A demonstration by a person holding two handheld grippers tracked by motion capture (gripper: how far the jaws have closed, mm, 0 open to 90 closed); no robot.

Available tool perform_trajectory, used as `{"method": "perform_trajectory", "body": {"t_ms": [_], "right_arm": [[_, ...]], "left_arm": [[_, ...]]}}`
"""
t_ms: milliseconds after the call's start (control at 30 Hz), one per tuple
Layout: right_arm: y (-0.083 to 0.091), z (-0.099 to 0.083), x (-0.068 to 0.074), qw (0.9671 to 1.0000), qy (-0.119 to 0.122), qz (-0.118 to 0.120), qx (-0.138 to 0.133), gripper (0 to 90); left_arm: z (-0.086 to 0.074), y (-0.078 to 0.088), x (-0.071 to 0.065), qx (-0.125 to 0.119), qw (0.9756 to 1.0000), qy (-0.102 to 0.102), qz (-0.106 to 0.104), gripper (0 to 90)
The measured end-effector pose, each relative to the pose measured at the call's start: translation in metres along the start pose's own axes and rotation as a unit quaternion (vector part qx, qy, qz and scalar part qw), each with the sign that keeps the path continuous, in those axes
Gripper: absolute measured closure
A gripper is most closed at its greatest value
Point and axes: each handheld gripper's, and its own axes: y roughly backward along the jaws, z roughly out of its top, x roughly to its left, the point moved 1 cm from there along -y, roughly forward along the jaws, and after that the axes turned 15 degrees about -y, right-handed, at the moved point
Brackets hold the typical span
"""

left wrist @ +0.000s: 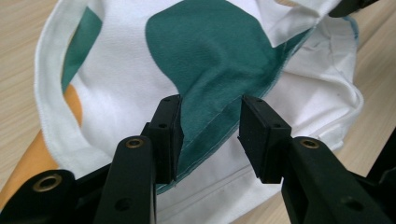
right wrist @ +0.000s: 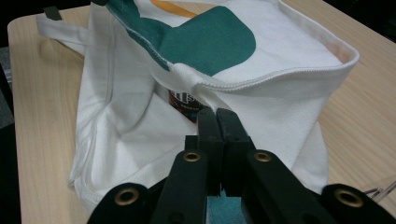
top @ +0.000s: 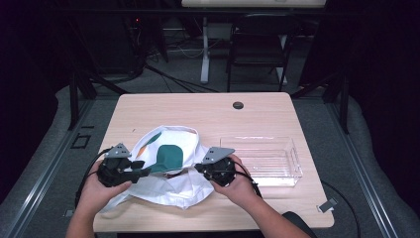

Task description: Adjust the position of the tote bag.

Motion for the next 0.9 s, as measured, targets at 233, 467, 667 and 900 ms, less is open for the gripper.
{"method": "perform_trajectory", "body": {"t_ms": [233,467,667,900], "right_arm": [[0.000,0.000,0.000,1.0000,-0.001,0.002,-0.002,89.5],[0.000,0.000,0.001,1.0000,0.000,0.000,-0.002,89.5],[-0.001,-0.001,0.001,1.0000,0.002,-0.002,0.000,89.6],[-0.001,-0.001,0.001,1.0000,0.003,-0.001,-0.001,89.5]], "left_arm": [[0.003,-0.005,-0.006,-0.001,0.9996,-0.027,-0.009,57.6],[0.004,-0.013,-0.008,0.022,0.9987,-0.046,-0.001,58.8],[0.005,-0.017,-0.011,0.035,0.9975,-0.062,-0.002,57.9],[0.006,-0.022,-0.014,0.047,0.9960,-0.076,0.000,57.7]]}}
